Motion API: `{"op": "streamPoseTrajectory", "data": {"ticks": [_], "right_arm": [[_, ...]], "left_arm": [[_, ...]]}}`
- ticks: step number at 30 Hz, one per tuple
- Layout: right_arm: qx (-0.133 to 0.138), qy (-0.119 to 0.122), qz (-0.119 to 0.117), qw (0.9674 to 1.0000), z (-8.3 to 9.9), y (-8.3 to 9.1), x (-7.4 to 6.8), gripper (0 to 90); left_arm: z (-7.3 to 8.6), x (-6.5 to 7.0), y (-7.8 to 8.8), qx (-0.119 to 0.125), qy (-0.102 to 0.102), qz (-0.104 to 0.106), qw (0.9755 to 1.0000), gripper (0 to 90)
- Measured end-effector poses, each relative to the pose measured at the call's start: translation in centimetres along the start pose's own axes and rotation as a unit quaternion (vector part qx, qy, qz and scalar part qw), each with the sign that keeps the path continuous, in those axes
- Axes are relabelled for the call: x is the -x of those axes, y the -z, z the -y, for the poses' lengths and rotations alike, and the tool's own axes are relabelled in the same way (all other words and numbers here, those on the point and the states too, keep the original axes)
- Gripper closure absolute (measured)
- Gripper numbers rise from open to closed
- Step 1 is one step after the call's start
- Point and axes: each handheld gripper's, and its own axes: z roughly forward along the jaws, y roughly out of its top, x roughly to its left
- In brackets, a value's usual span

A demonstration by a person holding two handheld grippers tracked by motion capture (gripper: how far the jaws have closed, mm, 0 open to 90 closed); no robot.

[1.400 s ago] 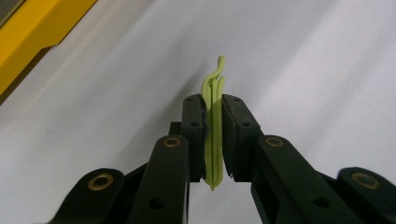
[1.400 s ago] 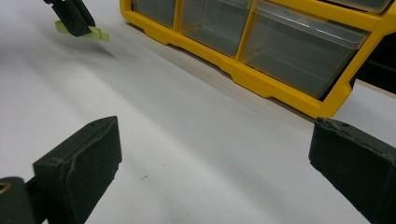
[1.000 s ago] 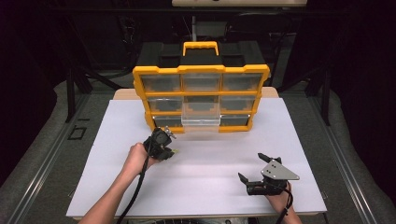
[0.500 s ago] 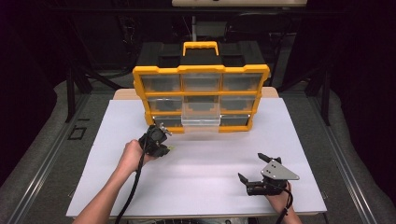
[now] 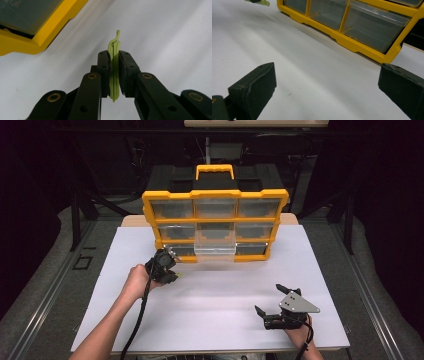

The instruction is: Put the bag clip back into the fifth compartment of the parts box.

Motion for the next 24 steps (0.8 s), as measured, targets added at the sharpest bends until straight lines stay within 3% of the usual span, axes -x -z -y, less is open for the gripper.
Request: {"op": "streamPoseTrajectory", "data": {"ticks": [24], "right_arm": [[0.000, 0.003, -0.001, 1.0000, 0.0, 0.0, -0.1, 1.3]], "left_arm": [[-0.6, -0.8, 1.4, 0.007, -0.015, -0.010, 0.9998, 80.2]]}}
